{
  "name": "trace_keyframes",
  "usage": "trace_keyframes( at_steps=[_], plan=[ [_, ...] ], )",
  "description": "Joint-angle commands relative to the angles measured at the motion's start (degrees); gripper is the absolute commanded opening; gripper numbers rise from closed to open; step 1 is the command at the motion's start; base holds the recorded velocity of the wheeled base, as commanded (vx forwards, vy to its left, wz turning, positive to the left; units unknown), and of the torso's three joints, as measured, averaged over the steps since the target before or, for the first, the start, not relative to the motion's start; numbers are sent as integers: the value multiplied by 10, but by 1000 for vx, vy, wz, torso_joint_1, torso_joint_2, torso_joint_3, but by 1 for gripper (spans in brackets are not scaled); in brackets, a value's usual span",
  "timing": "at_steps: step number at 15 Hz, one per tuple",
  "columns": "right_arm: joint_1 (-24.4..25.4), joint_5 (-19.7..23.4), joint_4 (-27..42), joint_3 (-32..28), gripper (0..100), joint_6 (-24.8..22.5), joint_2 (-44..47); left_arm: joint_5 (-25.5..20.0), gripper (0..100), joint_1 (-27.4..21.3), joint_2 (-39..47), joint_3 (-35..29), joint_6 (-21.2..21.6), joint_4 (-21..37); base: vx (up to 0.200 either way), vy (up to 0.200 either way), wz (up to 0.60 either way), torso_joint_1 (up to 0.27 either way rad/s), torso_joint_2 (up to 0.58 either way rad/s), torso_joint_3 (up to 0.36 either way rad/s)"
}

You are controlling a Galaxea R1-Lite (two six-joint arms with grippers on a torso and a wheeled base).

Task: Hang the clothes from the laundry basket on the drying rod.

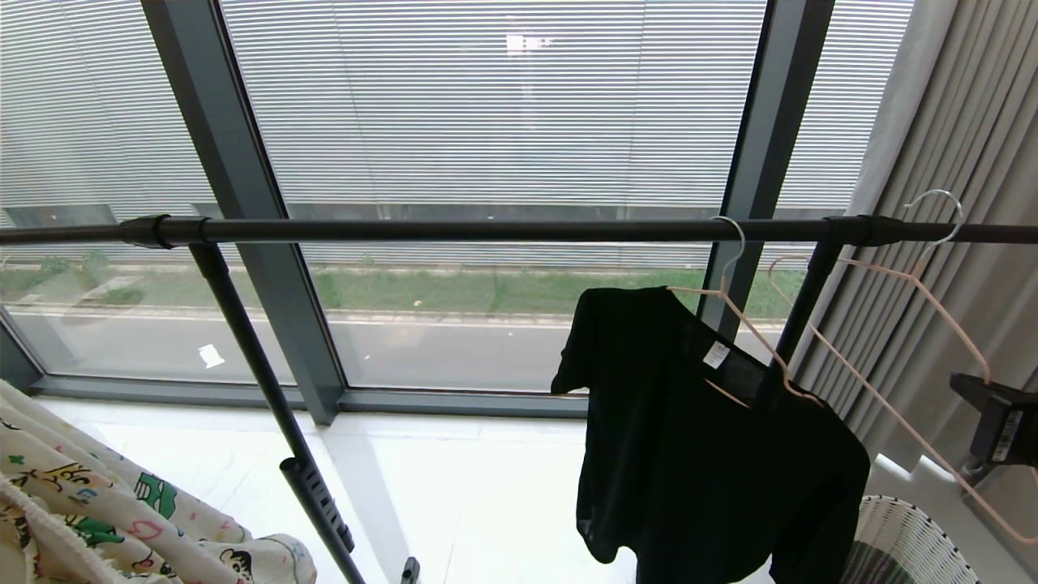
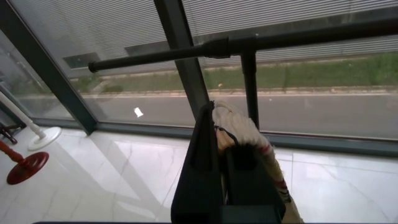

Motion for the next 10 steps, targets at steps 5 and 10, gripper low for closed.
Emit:
trace_keyframes(
  at_steps=[5,10],
  plan=[
    [-35,1,2,57,0,-18,-118,0,0,0,-9,12,0,0,0,0,0,0,0,0],
    [-36,1,4,107,0,-37,-170,0,0,0,-9,13,1,1,0,0,0,0,0,0]
  ],
)
